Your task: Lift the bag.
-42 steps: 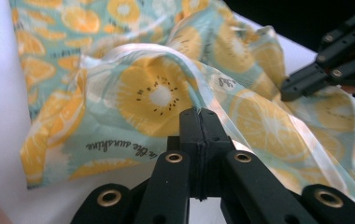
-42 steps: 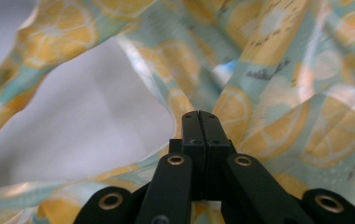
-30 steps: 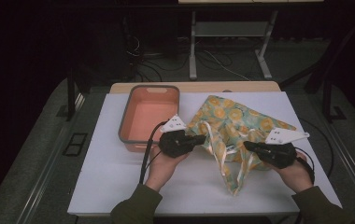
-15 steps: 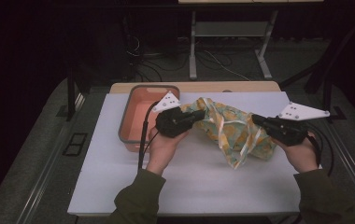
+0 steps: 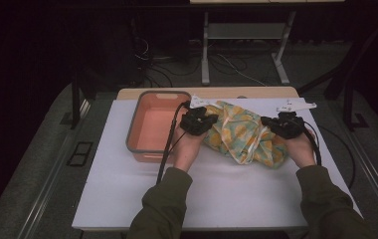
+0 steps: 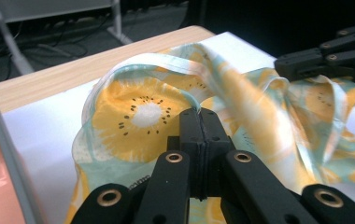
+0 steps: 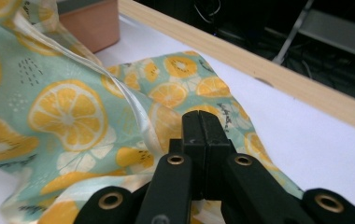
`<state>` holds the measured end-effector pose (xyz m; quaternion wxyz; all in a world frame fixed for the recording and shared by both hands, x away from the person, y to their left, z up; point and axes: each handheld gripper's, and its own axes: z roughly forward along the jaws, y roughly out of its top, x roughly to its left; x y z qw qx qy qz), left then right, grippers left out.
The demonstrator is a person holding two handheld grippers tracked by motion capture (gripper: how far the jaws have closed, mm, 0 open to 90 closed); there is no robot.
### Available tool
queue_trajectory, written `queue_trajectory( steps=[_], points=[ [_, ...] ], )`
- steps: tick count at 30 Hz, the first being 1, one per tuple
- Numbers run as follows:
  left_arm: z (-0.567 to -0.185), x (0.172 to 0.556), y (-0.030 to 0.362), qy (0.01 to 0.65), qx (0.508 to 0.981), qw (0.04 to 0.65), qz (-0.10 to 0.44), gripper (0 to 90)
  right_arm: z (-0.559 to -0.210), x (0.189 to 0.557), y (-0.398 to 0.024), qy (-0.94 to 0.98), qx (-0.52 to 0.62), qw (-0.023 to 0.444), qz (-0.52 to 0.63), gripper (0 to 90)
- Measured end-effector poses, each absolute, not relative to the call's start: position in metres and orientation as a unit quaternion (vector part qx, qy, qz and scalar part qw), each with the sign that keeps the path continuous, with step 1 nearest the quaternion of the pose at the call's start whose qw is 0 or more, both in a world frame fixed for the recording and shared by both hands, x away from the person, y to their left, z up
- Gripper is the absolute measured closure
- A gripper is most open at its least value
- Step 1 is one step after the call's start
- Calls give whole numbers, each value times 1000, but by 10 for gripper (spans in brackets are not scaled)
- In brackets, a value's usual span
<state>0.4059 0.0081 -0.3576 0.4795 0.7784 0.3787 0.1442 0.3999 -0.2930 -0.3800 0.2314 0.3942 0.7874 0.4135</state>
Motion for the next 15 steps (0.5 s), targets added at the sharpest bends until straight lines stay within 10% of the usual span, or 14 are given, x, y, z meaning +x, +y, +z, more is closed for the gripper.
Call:
queue_trajectory(
  steps=[7, 15],
  points=[
    [-361, 416, 11, 398, 780, 464, 136, 773, -390, 409, -292, 784, 412, 197, 420, 892],
    [-351, 399, 26, 369, 786, 479, 130, 464, -375, 390, -308, 759, 407, 157, 484, 536]
  ],
)
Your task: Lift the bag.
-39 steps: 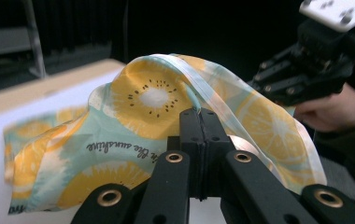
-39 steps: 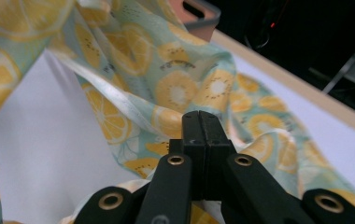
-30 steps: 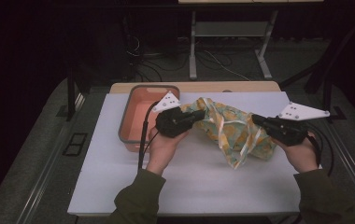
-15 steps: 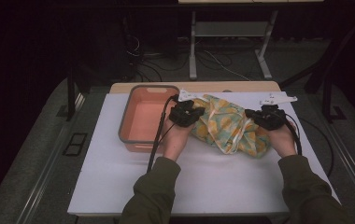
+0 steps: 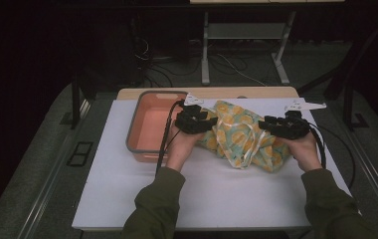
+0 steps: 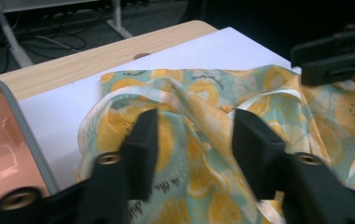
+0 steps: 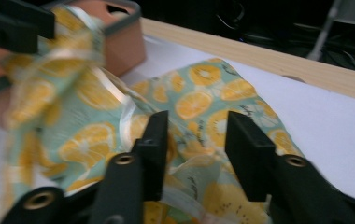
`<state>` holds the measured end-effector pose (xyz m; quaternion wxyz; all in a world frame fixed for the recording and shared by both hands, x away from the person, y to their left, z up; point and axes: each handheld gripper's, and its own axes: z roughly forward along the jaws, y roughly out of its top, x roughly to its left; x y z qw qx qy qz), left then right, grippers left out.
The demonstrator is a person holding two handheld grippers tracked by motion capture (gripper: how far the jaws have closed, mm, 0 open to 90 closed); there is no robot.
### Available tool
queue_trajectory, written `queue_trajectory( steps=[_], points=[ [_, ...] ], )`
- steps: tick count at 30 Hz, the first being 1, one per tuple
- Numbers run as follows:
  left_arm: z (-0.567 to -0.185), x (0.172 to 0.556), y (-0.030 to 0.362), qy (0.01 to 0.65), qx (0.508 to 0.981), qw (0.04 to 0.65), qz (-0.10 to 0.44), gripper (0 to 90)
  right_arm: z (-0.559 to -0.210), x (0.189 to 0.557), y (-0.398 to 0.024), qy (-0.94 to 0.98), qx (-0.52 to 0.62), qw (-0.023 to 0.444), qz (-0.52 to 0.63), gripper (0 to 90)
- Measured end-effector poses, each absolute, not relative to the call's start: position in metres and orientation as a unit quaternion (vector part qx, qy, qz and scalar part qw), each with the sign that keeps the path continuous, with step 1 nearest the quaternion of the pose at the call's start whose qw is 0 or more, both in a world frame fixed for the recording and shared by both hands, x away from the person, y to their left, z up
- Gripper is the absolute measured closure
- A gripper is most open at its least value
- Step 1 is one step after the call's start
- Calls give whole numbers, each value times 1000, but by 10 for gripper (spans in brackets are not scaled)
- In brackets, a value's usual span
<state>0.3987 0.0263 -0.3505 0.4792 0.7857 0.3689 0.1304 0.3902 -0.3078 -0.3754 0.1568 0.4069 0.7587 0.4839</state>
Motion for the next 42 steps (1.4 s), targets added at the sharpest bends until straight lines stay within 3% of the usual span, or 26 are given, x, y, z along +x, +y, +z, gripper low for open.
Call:
queue_trajectory(
  steps=[4, 9, 18, 30, 42],
  points=[
    [-344, 387, 35, 343, 790, 492, 124, 374, -365, 377, -313, 757, 392, 157, 498, 401],
    [-343, 367, 49, 312, 803, 494, 118, 263, -353, 362, -316, 758, 376, 139, 515, 324],
    [-340, 324, 89, 271, 802, 518, 119, 166, -348, 325, -319, 766, 349, 133, 523, 192],
    [-371, 276, 145, 270, 807, 505, 141, 91, -386, 292, -329, 779, 343, 147, 504, 146],
    [-411, 264, 173, 289, 822, 472, 135, 0, -421, 274, -333, 792, 346, 141, 484, 128]
  ],
)
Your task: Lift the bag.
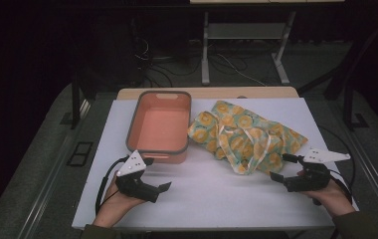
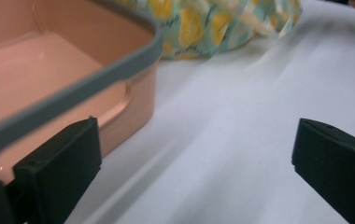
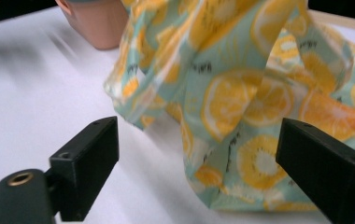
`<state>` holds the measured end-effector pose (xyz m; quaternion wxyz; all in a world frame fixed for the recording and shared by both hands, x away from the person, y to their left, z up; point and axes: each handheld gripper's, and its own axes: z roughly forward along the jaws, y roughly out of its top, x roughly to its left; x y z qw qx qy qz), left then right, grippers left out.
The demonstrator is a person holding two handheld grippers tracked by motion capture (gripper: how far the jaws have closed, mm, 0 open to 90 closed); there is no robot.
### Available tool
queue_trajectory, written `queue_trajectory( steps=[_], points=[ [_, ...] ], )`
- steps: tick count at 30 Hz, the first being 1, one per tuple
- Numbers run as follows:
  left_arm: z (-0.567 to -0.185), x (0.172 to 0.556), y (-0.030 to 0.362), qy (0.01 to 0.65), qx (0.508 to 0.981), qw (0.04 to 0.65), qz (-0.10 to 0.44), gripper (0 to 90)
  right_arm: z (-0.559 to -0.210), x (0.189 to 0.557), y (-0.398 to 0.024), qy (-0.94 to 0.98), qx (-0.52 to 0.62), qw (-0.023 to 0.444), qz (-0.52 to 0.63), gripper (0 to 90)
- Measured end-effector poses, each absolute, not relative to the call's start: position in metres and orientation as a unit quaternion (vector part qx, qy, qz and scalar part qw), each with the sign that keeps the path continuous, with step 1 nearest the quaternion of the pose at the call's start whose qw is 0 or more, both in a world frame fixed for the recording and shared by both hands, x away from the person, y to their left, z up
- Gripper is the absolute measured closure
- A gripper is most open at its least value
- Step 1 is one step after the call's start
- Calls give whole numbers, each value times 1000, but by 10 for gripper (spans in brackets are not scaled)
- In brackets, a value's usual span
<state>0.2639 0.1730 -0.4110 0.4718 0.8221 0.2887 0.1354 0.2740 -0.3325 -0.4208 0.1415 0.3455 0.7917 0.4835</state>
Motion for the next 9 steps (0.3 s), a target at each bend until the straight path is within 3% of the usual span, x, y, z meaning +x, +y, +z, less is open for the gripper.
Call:
queue_trajectory(
  steps=[9],
  points=[
    [-421, 264, 177, 296, 824, 467, 126, 0, -432, 274, -330, 806, 341, 138, 464, 128]
  ],
)
